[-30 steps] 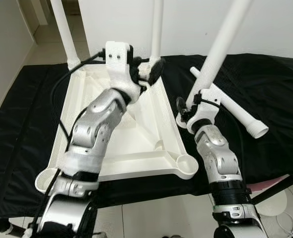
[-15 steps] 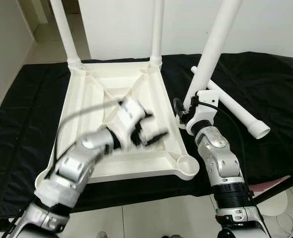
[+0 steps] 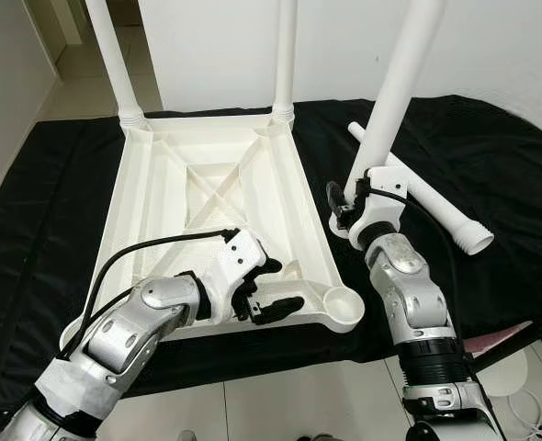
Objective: Building children table
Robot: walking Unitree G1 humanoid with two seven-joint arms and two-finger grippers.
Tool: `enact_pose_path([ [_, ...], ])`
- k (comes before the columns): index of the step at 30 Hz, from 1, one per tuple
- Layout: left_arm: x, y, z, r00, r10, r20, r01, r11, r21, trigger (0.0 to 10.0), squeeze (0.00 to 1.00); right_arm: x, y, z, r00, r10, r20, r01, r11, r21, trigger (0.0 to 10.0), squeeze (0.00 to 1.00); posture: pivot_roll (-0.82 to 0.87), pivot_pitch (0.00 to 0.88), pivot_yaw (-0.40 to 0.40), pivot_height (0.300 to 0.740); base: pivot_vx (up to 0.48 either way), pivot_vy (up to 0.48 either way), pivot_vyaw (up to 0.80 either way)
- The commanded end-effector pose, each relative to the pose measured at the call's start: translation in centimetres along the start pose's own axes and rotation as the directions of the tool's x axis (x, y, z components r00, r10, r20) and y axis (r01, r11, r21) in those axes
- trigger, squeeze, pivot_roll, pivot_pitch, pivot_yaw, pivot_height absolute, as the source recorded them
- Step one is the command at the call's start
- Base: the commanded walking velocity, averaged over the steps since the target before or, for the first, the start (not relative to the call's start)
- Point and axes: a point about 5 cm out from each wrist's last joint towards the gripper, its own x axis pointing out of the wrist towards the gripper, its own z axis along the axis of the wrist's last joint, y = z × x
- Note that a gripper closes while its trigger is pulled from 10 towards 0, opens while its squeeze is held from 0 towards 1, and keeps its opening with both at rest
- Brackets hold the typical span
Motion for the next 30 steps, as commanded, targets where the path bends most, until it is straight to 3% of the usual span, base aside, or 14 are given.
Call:
enact_pose_path([
  [1,0.1,-0.6,-0.8,0.997,-0.071,-0.042,0.072,0.997,0.021,10.0,0.00,0.0,-0.2,0.2,1.000,-0.006,0.010,0.006,1.000,-0.009,10.0,0.00,0.04,0.064,0.000,0.740,0.000,0.000,0.00],
  [9,1.0,-0.5,-2.0,0.993,-0.033,-0.111,0.036,0.999,0.032,10.0,0.00,0.1,-0.2,0.3,1.000,-0.005,0.012,0.005,1.000,-0.020,10.0,0.00,0.04,0.066,-0.007,0.740,0.000,0.000,0.00],
  [15,2.2,0.9,-3.0,0.972,0.111,-0.206,-0.099,0.993,0.072,10.0,0.00,0.1,-0.1,0.4,1.000,-0.009,0.013,0.009,1.000,-0.027,10.0,0.00,0.03,0.071,-0.008,0.740,0.000,0.000,0.00],
  [30,3.9,3.3,-2.0,0.948,0.280,-0.152,-0.261,0.956,0.133,10.0,0.00,0.1,0.2,0.4,1.000,-0.017,0.015,0.017,1.000,-0.017,10.0,0.00,0.02,0.076,0.000,0.740,0.000,0.000,0.00],
])
